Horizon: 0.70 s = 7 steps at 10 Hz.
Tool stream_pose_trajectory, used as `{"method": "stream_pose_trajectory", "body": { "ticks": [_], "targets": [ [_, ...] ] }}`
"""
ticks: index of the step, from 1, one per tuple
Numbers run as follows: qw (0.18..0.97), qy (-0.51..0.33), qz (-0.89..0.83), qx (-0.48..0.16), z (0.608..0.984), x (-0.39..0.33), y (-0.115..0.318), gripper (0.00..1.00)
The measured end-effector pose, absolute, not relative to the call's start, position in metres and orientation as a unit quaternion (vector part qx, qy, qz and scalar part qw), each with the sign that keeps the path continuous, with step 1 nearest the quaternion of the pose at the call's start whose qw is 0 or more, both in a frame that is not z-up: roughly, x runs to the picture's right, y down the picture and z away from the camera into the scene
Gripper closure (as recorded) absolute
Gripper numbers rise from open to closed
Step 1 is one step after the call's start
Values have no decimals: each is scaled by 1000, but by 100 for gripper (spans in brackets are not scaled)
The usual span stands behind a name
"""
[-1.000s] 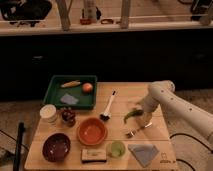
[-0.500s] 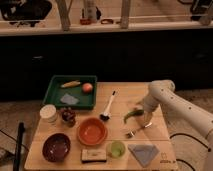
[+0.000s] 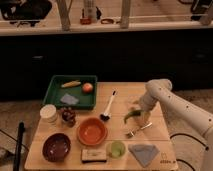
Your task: Place pepper in purple bowl
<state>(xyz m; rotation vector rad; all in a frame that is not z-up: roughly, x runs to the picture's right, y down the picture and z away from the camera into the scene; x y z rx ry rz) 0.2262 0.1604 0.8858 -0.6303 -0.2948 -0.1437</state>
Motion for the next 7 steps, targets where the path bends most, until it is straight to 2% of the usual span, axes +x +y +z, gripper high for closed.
{"method": "stream_pose_trajectory", "body": {
  "ticks": [2,7],
  "targets": [
    [938,-155,-80,-298,889,219,159,24],
    [937,-167,-90,-293,897,212,164,73]
  ]
}}
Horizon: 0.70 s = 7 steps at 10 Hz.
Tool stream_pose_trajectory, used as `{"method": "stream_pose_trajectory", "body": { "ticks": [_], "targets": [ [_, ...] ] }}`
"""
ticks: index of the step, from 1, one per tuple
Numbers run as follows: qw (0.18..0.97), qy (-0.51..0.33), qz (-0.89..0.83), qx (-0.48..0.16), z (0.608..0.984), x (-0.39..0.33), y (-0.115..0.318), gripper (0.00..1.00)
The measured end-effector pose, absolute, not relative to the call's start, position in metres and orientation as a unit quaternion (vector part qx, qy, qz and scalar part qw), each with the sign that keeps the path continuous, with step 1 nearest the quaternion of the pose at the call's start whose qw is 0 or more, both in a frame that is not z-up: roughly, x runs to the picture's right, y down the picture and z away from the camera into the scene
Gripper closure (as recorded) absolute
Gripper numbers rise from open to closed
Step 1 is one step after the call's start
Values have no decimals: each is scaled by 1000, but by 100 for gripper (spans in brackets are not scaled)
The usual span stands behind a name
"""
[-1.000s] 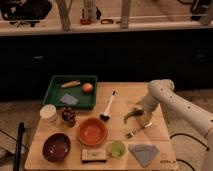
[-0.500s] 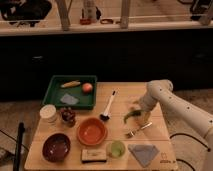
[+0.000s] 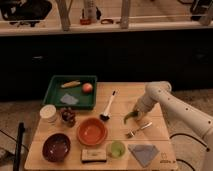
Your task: Place pepper in purple bowl
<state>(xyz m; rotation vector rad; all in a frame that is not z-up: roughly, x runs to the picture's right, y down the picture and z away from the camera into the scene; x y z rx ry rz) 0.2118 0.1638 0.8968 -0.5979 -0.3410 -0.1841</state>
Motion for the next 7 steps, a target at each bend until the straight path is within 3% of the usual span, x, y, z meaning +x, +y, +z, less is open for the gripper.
{"method": "stream_pose_trajectory", "body": {
  "ticks": [3,7],
  "targets": [
    [936,-170,-100,-291,895,204,160,99],
    [935,-185,-116,-281,878,192,130,100]
  ]
}}
